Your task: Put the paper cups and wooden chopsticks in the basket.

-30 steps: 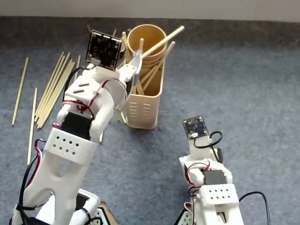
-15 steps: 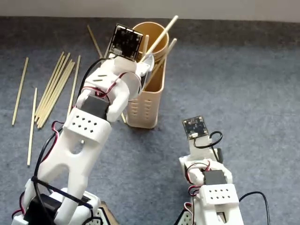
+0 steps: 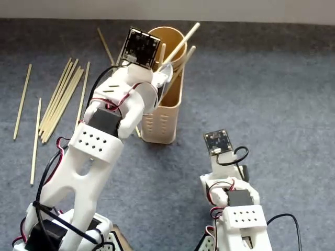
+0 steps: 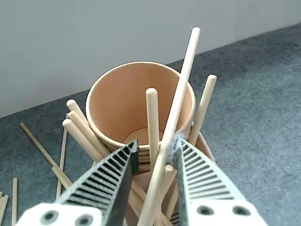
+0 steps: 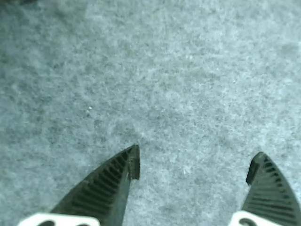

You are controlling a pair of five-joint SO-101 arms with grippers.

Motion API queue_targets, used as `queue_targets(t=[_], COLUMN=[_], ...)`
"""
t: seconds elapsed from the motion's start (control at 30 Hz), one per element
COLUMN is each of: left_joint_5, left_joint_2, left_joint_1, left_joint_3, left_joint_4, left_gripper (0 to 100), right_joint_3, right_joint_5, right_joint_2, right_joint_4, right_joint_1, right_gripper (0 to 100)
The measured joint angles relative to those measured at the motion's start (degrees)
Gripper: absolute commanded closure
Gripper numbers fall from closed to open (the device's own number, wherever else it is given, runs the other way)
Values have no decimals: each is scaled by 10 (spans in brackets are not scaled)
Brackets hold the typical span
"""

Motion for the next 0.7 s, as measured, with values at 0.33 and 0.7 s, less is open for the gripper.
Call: queue_targets(t=[0.33,0.7], left_joint_5=[-41,-97], left_joint_2=[0,-2], left_joint_1=[-22,-18], left_joint_3=[0,-110], left_joint_4=[103,135], left_gripper=[942,963], right_joint_3=[0,0], right_joint_5=[0,0], right_joint_2=[0,0], right_joint_4=[0,0], right_joint_1=[0,0], right_gripper=[641,641])
